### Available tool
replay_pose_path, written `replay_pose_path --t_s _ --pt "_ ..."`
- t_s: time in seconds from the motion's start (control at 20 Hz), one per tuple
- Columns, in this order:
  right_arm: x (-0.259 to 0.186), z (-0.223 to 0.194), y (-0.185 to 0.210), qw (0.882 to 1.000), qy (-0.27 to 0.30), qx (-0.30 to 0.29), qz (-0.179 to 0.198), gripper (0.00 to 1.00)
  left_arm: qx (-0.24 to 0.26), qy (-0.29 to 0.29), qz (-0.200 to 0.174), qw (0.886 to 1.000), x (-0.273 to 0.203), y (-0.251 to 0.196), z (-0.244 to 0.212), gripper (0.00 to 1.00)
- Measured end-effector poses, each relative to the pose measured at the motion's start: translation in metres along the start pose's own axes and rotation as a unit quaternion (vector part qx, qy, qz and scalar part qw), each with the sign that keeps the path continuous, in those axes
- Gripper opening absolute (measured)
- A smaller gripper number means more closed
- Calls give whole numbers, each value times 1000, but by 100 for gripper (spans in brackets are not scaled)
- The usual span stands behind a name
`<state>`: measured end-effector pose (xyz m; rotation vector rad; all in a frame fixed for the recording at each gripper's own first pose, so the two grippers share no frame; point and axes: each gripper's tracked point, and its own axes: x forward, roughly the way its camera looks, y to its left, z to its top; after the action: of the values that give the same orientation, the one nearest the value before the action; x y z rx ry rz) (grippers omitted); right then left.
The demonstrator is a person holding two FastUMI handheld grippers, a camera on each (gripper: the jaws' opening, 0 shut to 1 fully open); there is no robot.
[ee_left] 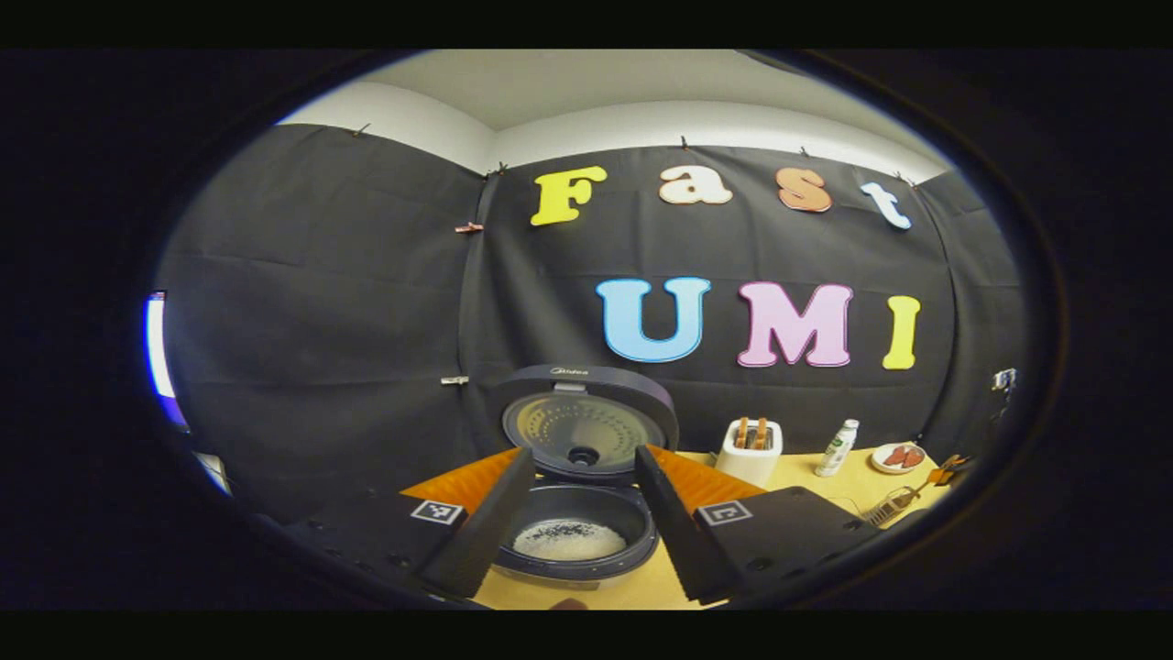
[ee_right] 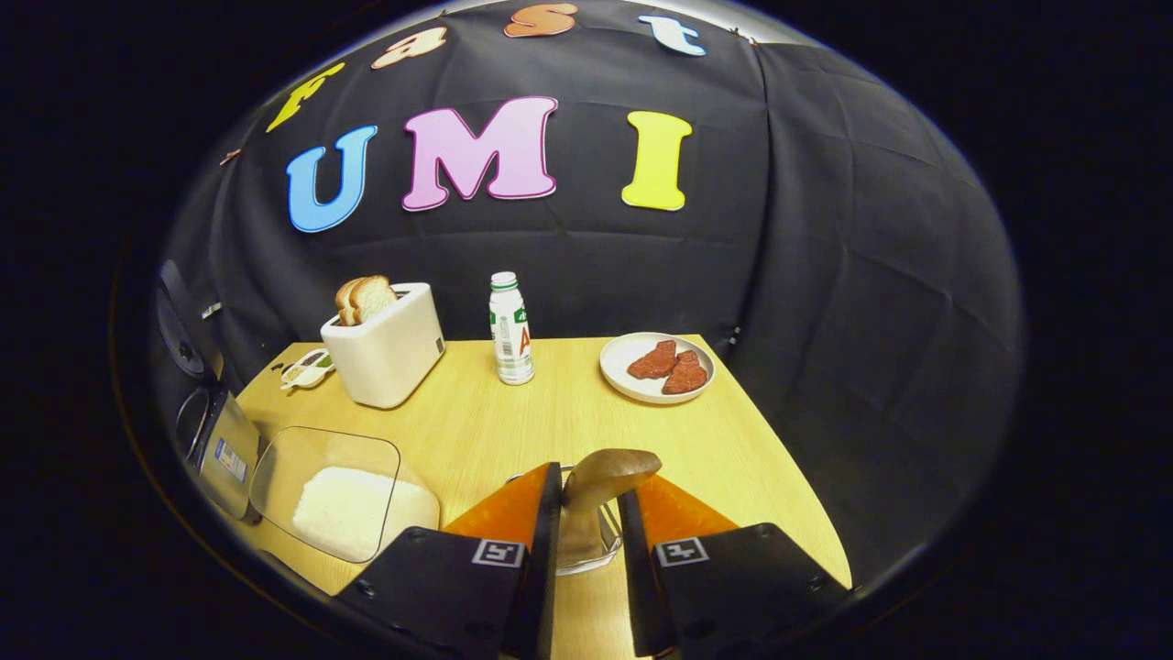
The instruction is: Close the left gripper, press the button to open the rice cooker; take a wooden spoon from the chopstick holder with the right hand, scoop a spoonful of rice and pour it into the rice cooker, then put the wooden spoon back into the chopstick holder.
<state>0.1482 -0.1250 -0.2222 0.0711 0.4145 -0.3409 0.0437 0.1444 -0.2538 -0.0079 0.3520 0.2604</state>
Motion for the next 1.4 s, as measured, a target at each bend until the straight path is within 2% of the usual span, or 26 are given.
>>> replay_pose_path --t_s 0.05,0.2,0.35,0.45,0.65,0.7,0.75,0.8,0.85,0.9,1.05,1.1,1.2,1.4 --pt "-2 13 4 1000 -1 2 -3 39 0 -1 -2 1000 1 0 0 78" --pt "-8 16 -9 1000 -8 10 -23 42 1 -2 -3 1000 5 2 3 78" --pt "-12 20 -18 999 -12 12 -36 52 -1 -12 -6 1000 5 2 11 78" --pt "-17 28 -24 998 -29 18 -46 55 3 -14 -11 1000 9 -1 11 78" --pt "-23 44 -36 996 -54 13 -68 56 2 -25 -16 1000 16 -1 21 78" --pt "-25 49 -36 996 -59 16 -68 56 3 -28 -18 999 18 -2 24 73" --pt "-29 53 -36 996 -63 19 -67 55 6 -31 -19 999 24 -2 27 78" --pt "-30 55 -35 995 -66 20 -66 55 9 -33 -20 999 28 -2 29 73" --pt "-30 56 -32 995 -67 22 -63 55 11 -37 -23 999 32 -2 33 73" --pt "-31 56 -29 996 -67 21 -61 55 12 -42 -24 999 37 -2 37 78" --pt "-41 60 -19 995 -76 28 -51 55 11 -54 -29 998 56 -1 50 78" --pt "-44 63 -13 995 -82 28 -46 55 9 -54 -42 998 64 -4 54 78" --pt "-52 68 0 995 -91 20 -35 55 -5 -42 -65 997 80 -10 52 79" --pt "-67 81 21 994 -111 10 -13 55 -13 -26 -71 997 109 -2 52 80"
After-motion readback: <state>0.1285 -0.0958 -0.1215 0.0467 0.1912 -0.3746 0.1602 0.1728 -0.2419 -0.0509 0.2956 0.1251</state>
